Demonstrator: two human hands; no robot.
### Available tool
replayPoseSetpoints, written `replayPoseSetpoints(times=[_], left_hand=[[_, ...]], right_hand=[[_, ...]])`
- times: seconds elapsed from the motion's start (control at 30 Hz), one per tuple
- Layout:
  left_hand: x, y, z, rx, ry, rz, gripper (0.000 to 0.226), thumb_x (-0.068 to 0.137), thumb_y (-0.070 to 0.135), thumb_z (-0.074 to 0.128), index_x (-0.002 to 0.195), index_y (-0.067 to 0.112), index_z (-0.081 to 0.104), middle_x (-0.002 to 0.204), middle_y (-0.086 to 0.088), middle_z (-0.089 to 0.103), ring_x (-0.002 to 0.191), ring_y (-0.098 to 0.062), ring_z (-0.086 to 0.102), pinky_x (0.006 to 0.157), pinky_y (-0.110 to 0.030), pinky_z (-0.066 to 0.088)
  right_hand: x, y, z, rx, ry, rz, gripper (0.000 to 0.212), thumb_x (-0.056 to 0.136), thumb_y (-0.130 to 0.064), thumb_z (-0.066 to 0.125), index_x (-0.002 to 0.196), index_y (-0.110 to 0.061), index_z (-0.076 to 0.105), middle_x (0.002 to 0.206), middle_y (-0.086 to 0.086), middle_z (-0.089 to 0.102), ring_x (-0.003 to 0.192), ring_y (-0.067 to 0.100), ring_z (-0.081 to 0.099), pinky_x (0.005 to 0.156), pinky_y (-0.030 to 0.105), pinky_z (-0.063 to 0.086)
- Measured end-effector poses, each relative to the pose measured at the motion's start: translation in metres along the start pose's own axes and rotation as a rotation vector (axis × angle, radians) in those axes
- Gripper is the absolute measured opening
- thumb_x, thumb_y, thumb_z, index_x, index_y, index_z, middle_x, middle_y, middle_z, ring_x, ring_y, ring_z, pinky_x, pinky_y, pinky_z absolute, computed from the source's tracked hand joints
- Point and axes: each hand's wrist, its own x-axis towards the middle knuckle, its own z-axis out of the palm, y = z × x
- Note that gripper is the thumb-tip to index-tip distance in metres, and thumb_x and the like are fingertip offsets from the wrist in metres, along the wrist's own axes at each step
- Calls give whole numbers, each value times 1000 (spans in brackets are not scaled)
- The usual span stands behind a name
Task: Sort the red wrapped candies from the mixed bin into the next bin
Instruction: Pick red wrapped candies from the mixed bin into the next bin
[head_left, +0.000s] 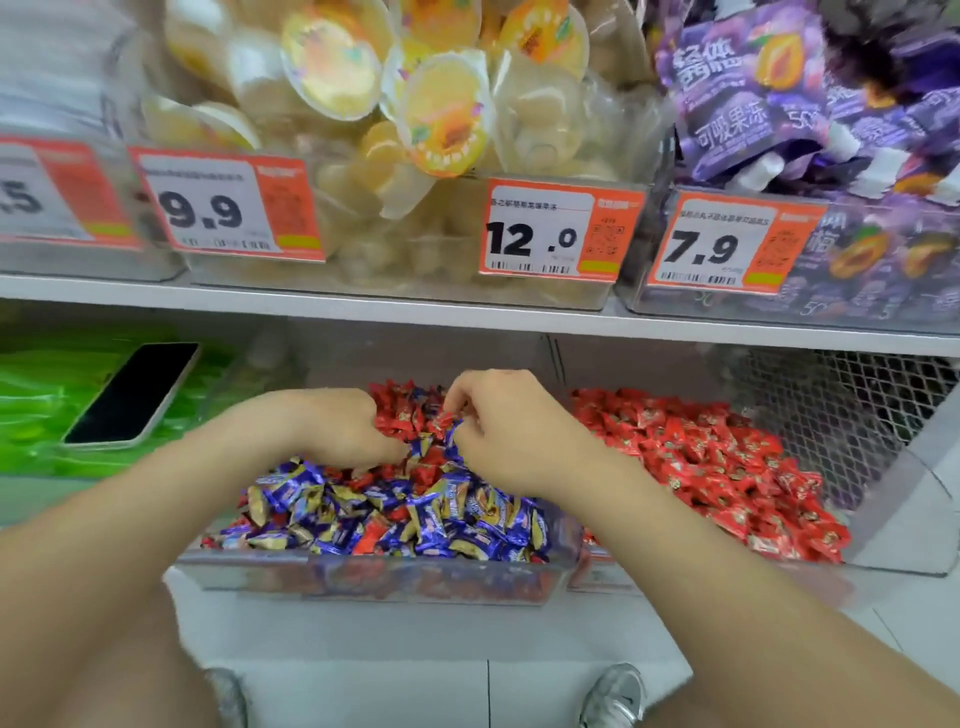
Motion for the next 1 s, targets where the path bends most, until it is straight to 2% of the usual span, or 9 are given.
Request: replayPoseSetpoints(times=[0.07, 0.17, 0.3, 0.4, 0.5, 0.57, 0.7, 0.83, 1.0], left_hand=[[12, -22, -1, 35, -36, -76, 45, 95, 57, 60, 101, 13, 65, 104, -7, 65, 91, -28, 61, 87, -35, 52], [31, -40, 0, -237, -145, -182, 74, 93, 54, 63, 151, 11, 44, 152, -10, 49, 134, -29, 52, 112, -39, 45], [62, -58, 5, -604, -183, -199, 70, 95, 57, 53, 154, 21, 48, 160, -5, 48, 145, -29, 48, 122, -48, 37], [76, -53, 8, -681, -140, -166, 61, 110, 56, 30, 157, 21, 44, 162, -6, 44, 145, -28, 47, 121, -45, 38], [82, -38, 13, -754, -35, -146, 60, 113, 50, 19, 162, 18, 33, 166, -6, 36, 148, -27, 42, 117, -37, 36], [88, -33, 18, -805, 61, -137, 57, 115, 45, 18, 162, 16, 32, 165, -7, 37, 144, -24, 45, 111, -33, 37], [103, -33, 23, -984, 123, -129, 54, 113, 47, 24, 135, 16, 62, 117, -5, 71, 99, -17, 66, 82, -29, 53], [112, -34, 30, -1102, 119, -115, 59, 110, 57, 26, 130, 17, 65, 121, -10, 73, 108, -24, 70, 102, -40, 54], [102, -37, 22, -1098, 342, 21, 46, 107, 48, 33, 135, 24, 61, 133, -8, 68, 117, -24, 65, 109, -44, 49]], right_hand=[[33, -2, 13, -74, -82, 94, 17, 93, -19, 52, 104, -10, 60, 102, 13, 65, 102, 37, 62, 88, 45, 56], [82, 9, 36, -123, -199, 325, 40, 87, -45, 44, 111, -13, 53, 123, 22, 61, 114, 45, 60, 100, 54, 54], [147, 58, 83, -94, -293, 565, 100, 71, -85, 27, 157, -33, 36, 167, 16, 36, 147, 48, 38, 118, 63, 32], [177, 78, 111, -25, -321, 579, 125, 54, -105, -3, 163, -47, 20, 176, 2, 18, 158, 40, 24, 123, 66, 16], [140, 17, 72, 92, -255, 410, 78, 102, -72, 14, 158, -27, 43, 168, 8, 37, 148, 34, 42, 122, 51, 31], [134, 5, 66, 272, -226, 441, 55, 115, -46, 26, 155, -16, 48, 163, 11, 44, 143, 31, 47, 118, 40, 35], [140, -3, 81, 566, -138, 562, 72, 93, -71, 39, 134, -18, 67, 132, 13, 71, 117, 33, 68, 110, 43, 49], [154, -1, 95, 895, -143, 607, 66, 79, -70, 55, 115, -18, 76, 100, 12, 81, 96, 36, 78, 96, 47, 61], [148, 1, 83, 1036, -122, 467, 55, 76, -62, 65, 108, -20, 78, 106, 0, 81, 103, 24, 76, 103, 42, 56]])
